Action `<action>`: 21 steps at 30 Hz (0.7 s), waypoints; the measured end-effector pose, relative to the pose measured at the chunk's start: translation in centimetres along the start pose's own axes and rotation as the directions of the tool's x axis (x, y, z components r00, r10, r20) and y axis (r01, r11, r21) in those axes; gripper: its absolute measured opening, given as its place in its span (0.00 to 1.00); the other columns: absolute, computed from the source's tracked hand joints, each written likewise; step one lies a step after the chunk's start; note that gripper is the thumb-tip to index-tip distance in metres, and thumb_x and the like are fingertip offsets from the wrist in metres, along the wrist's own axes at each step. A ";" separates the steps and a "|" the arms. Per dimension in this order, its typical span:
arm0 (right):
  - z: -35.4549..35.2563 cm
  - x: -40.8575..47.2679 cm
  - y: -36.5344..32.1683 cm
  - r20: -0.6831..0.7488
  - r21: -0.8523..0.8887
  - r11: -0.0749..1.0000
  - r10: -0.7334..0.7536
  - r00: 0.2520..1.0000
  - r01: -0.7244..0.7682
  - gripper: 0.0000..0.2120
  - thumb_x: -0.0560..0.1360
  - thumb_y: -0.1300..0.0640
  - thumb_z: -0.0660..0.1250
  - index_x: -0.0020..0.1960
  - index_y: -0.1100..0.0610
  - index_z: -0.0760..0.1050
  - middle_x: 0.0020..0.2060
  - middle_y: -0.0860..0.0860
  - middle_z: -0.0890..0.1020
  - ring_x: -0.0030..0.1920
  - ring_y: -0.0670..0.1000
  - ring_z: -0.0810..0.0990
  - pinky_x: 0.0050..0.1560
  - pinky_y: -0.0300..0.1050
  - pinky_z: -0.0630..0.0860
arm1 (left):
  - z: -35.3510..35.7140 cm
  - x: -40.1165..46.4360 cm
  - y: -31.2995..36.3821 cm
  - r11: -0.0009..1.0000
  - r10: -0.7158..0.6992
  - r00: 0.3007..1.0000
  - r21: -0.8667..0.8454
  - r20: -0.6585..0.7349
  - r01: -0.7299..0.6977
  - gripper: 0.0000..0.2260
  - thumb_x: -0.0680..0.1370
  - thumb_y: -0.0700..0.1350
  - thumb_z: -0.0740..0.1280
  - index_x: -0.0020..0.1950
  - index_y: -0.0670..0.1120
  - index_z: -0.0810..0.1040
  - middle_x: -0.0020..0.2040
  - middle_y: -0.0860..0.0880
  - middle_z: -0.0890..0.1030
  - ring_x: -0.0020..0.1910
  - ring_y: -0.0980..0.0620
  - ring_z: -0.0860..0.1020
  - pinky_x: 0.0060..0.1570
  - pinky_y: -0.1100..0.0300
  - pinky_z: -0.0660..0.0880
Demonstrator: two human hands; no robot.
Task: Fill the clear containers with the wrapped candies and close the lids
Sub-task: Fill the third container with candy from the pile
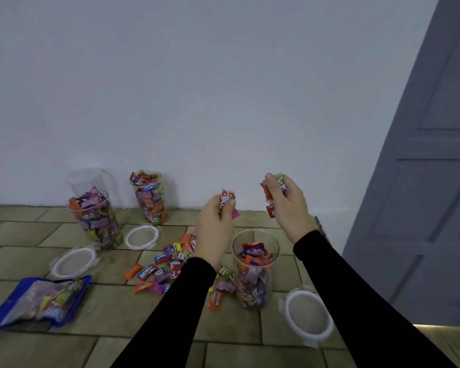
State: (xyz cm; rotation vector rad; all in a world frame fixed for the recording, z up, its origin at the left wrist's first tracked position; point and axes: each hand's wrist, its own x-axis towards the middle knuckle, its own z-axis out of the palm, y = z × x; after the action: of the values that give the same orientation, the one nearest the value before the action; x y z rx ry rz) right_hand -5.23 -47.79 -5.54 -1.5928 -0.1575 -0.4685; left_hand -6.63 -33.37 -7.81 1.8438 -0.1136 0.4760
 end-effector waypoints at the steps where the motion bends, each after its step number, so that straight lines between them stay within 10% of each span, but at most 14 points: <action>1: 0.1 -0.5 -0.4 -0.018 0.033 0.999 0.007 1.000 -0.006 0.14 0.79 0.47 0.61 0.40 0.54 0.74 0.28 0.42 0.76 0.29 0.42 0.72 0.27 0.35 0.66 | 0.0 -0.4 0.6 0.999 0.002 1.000 -0.043 -0.002 -0.002 0.06 0.82 0.46 0.62 0.52 0.49 0.78 0.42 0.53 0.80 0.37 0.57 0.76 0.38 0.63 0.71; 13: 1.6 -3.9 -0.3 -0.242 0.165 0.984 0.103 0.965 -0.064 0.16 0.79 0.45 0.61 0.40 0.55 0.72 0.31 0.46 0.73 0.34 0.47 0.70 0.40 0.46 0.68 | 1.3 -4.0 2.4 0.966 -0.008 0.999 -0.258 -0.039 -0.002 0.08 0.82 0.49 0.61 0.56 0.50 0.78 0.35 0.54 0.75 0.24 0.59 0.67 0.29 0.60 0.71; 21: 2.0 -4.1 0.0 -0.183 0.114 0.981 0.174 0.968 -0.155 0.27 0.71 0.30 0.61 0.48 0.55 0.70 0.42 0.50 0.75 0.44 0.49 0.72 0.47 0.48 0.71 | 1.5 -3.8 2.1 0.940 -0.060 0.997 -0.339 -0.046 0.041 0.07 0.82 0.49 0.60 0.54 0.50 0.76 0.39 0.49 0.77 0.33 0.55 0.73 0.29 0.64 0.73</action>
State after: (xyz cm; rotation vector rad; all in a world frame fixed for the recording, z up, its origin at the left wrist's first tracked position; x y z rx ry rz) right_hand -8.56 -45.08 -7.19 -1.4412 0.0972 -0.4741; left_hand -10.36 -36.08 -7.76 1.4912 -0.1028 0.4411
